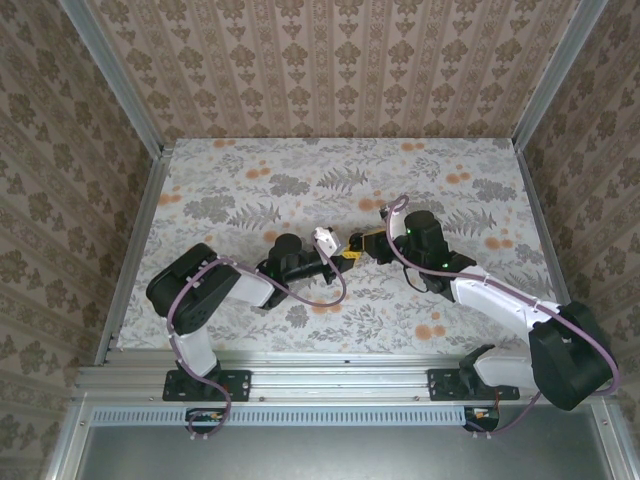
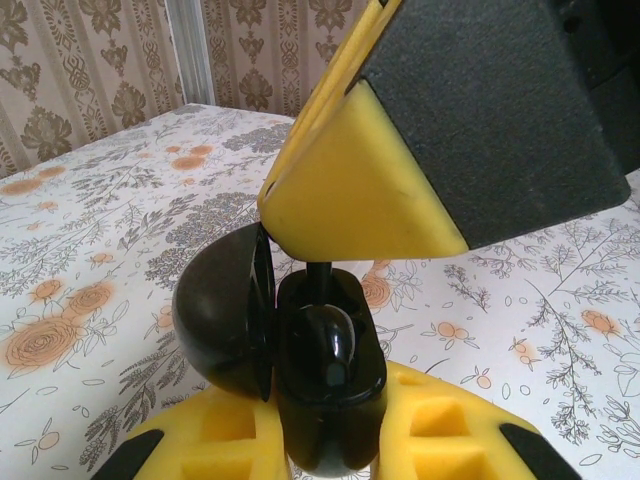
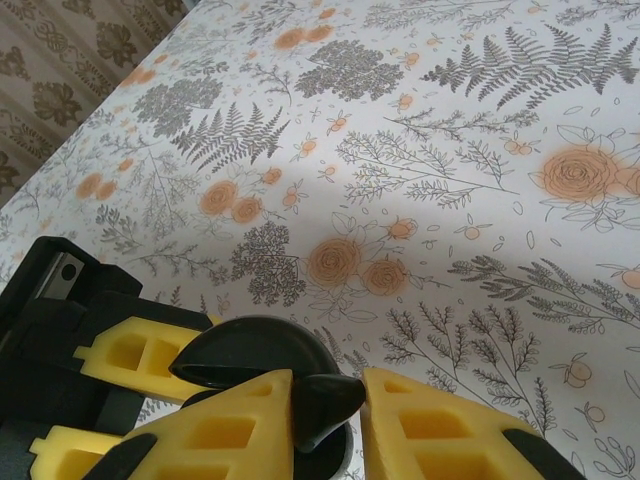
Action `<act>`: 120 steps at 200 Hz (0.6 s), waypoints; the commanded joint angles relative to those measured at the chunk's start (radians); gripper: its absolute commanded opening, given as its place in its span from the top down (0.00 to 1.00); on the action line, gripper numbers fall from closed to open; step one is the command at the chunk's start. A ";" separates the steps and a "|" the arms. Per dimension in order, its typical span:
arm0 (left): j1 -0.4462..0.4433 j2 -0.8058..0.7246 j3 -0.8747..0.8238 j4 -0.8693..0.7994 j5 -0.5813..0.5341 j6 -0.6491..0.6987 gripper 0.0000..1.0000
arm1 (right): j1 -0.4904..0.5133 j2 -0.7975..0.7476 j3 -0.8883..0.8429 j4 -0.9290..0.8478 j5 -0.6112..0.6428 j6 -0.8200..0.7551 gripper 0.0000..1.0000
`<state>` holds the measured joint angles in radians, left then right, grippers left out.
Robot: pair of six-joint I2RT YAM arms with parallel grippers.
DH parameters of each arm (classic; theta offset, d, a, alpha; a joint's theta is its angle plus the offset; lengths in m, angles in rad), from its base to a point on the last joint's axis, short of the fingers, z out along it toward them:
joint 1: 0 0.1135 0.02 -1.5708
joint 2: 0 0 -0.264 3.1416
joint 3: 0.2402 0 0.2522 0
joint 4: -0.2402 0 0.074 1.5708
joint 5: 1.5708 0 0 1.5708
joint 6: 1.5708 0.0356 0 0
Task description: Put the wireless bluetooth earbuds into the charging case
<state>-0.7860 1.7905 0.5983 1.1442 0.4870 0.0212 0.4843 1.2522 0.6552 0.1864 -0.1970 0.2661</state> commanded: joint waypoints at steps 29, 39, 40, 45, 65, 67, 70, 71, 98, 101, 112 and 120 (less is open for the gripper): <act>-0.007 -0.033 0.034 0.027 0.017 -0.006 0.99 | 0.011 0.000 0.023 -0.101 0.076 -0.054 0.78; -0.006 -0.034 0.034 0.026 0.019 -0.005 0.99 | 0.012 -0.005 0.023 -0.109 0.095 -0.059 0.78; -0.006 -0.034 0.035 0.026 0.018 -0.006 0.99 | 0.012 -0.007 0.023 -0.110 0.097 -0.059 0.78; -0.006 -0.034 0.034 0.026 0.019 -0.007 0.99 | 0.012 -0.009 0.021 -0.113 0.105 -0.059 0.78; -0.006 -0.034 0.034 0.026 0.019 -0.004 0.99 | 0.012 -0.019 0.018 -0.113 0.117 -0.065 0.78; -0.007 -0.035 0.035 0.026 0.019 -0.005 0.99 | 0.011 -0.019 0.018 -0.114 0.116 -0.065 0.78; -0.006 -0.035 0.034 0.026 0.017 -0.006 0.99 | 0.012 -0.020 0.018 -0.114 0.117 -0.065 0.78; -0.007 -0.036 0.035 0.026 0.018 -0.005 0.99 | 0.012 -0.019 0.018 -0.114 0.117 -0.065 0.78; -0.009 -0.037 0.035 0.025 0.018 -0.004 0.99 | 0.014 -0.014 0.017 -0.107 0.104 -0.063 0.78; -0.009 -0.036 0.035 0.025 0.017 -0.004 0.99 | 0.014 -0.013 0.016 -0.107 0.104 -0.062 0.78; -0.009 -0.039 0.035 0.024 0.018 -0.005 0.99 | 0.016 -0.009 0.014 -0.103 0.096 -0.061 0.78; -0.009 -0.039 0.035 0.024 0.018 -0.006 0.99 | 0.017 -0.005 0.015 -0.100 0.088 -0.062 0.78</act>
<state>-0.7906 1.7905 0.5983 1.1179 0.4866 0.0212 0.4957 1.2457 0.6605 0.1429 -0.1341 0.2287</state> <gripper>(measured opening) 0.181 0.224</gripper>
